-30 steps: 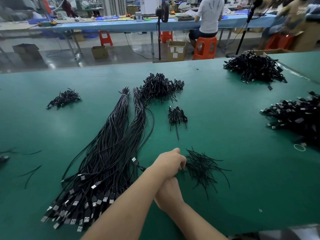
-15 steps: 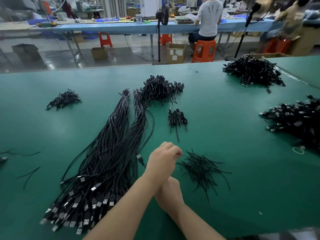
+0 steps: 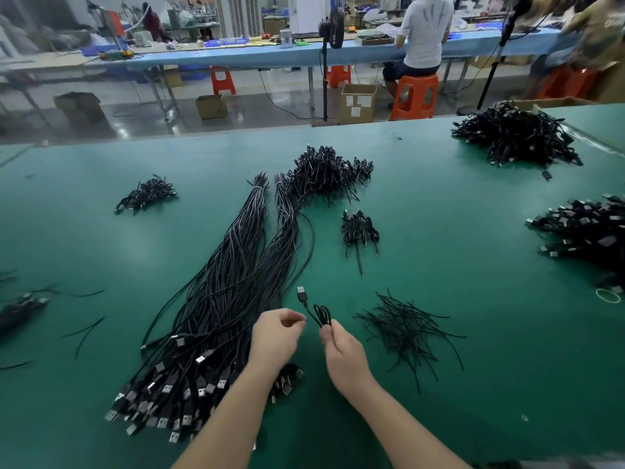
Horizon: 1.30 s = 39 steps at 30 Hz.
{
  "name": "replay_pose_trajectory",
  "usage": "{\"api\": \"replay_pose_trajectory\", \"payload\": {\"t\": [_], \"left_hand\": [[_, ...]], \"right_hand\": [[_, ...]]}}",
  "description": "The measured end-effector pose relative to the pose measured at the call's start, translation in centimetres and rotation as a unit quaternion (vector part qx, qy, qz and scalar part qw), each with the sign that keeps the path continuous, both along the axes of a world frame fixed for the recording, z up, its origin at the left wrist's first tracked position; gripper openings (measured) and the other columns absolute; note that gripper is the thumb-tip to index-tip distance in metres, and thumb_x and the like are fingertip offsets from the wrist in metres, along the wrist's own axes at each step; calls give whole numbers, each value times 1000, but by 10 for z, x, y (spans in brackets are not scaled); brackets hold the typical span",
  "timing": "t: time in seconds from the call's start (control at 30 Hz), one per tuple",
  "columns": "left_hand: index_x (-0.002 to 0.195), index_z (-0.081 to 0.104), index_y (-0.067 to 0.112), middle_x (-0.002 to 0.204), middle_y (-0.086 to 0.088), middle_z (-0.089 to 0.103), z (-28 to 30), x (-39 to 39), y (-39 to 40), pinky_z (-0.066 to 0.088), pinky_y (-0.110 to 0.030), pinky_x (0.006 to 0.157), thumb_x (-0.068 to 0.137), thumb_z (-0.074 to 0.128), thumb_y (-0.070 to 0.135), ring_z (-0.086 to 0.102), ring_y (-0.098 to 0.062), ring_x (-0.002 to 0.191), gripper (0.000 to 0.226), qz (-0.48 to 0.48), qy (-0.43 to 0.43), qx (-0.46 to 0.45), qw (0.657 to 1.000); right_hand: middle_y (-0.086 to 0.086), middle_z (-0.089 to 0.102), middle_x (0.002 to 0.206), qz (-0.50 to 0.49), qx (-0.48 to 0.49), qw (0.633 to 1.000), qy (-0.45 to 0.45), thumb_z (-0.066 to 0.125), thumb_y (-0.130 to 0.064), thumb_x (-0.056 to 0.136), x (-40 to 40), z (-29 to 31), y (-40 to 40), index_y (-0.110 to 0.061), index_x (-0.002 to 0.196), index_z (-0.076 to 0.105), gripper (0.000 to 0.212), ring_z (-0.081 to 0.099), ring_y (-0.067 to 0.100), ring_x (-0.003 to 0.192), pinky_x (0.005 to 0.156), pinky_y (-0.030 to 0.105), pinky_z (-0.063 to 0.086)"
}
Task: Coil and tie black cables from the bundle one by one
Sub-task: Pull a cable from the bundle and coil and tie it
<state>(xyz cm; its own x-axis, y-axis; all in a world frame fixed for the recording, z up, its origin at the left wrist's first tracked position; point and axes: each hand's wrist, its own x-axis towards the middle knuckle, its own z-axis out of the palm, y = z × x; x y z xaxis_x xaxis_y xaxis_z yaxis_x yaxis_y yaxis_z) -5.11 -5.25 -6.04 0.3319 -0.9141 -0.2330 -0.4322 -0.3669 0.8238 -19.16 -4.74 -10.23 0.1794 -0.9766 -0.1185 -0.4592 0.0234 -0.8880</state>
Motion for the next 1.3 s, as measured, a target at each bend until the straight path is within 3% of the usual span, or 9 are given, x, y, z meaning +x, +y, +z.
{"api": "replay_pose_trajectory", "payload": {"t": [0.17, 0.27, 0.4, 0.53, 0.63, 0.83, 0.97, 1.13, 1.3], "left_hand": [[86, 77, 31, 85, 16, 77, 6, -14, 5, 46, -5, 63, 94, 67, 11, 68, 8, 81, 24, -39, 132, -4, 990], [91, 77, 30, 89, 16, 77, 8, -10, 7, 46, -4, 66, 96, 64, 10, 68, 9, 86, 25, -54, 145, 0, 988], [104, 78, 22, 96, 14, 77, 9, -4, 9, 47, -13, 83, 97, 63, 10, 68, 1, 100, 20, -86, 145, 12, 986], [102, 78, 21, 98, 9, 78, 8, 1, 10, 48, -26, 95, 98, 61, 11, 69, -4, 103, 20, -102, 161, 29, 981], [93, 79, 20, 92, 7, 78, 8, 2, 12, 50, -26, 87, 94, 68, 25, 71, -4, 93, 12, -100, 161, 27, 981], [82, 76, 22, 76, 11, 75, 0, -18, 12, 51, -18, 65, 87, 77, 33, 70, 0, 71, 13, -25, 82, -3, 996], [84, 75, 26, 76, 19, 75, -2, -24, 9, 46, -8, 61, 91, 73, 28, 69, 6, 72, 7, 2, 98, -9, 995], [75, 73, 25, 67, 17, 72, -1, -33, -1, 48, -17, 61, 94, 70, 24, 69, 0, 72, 19, 20, 64, -12, 998], [76, 74, 31, 77, 12, 75, -3, -34, -2, 48, -19, 63, 95, 69, 24, 69, -6, 82, 20, 43, 95, 7, 995]], "right_hand": [[-7, 54, 73, 22, 1, 1000, 9, 35, -33, 108, -2, 1, -2, -17, 86, 51, 31, 45, 8, 63, 60, 32, 34], [-8, 58, 76, 24, 4, 1000, 13, 35, -33, 108, -1, 3, -2, -18, 90, 54, 30, 50, 11, 68, 64, 34, 38], [-3, 62, 79, 32, -2, 999, 28, 35, -34, 108, -2, 2, -3, -16, 93, 56, 32, 54, 16, 71, 66, 37, 42], [-7, 60, 73, 32, -9, 999, 26, 38, -34, 107, -2, -1, -3, -25, 84, 54, 29, 49, 10, 63, 61, 34, 39], [-10, 62, 75, 32, -19, 998, 47, 38, -36, 106, -1, -3, -2, -35, 80, 51, 29, 54, 8, 66, 64, 34, 44], [-10, 70, 92, 30, -40, 995, 87, 39, -34, 106, 2, -6, 0, -28, 110, 62, 24, 65, 14, 83, 77, 37, 54], [-6, 70, 90, 28, -45, 995, 82, 34, -39, 107, 4, -4, 1, -23, 106, 60, 31, 64, 16, 81, 76, 42, 54], [-6, 69, 90, 9, -19, 999, 34, 33, -37, 107, 3, 0, 1, -23, 106, 58, 29, 64, 16, 82, 77, 45, 52], [-9, 70, 97, -26, -69, 997, 29, 42, -27, 106, 4, -1, 3, -23, 118, 60, 21, 65, 12, 85, 73, 32, 51]]}}
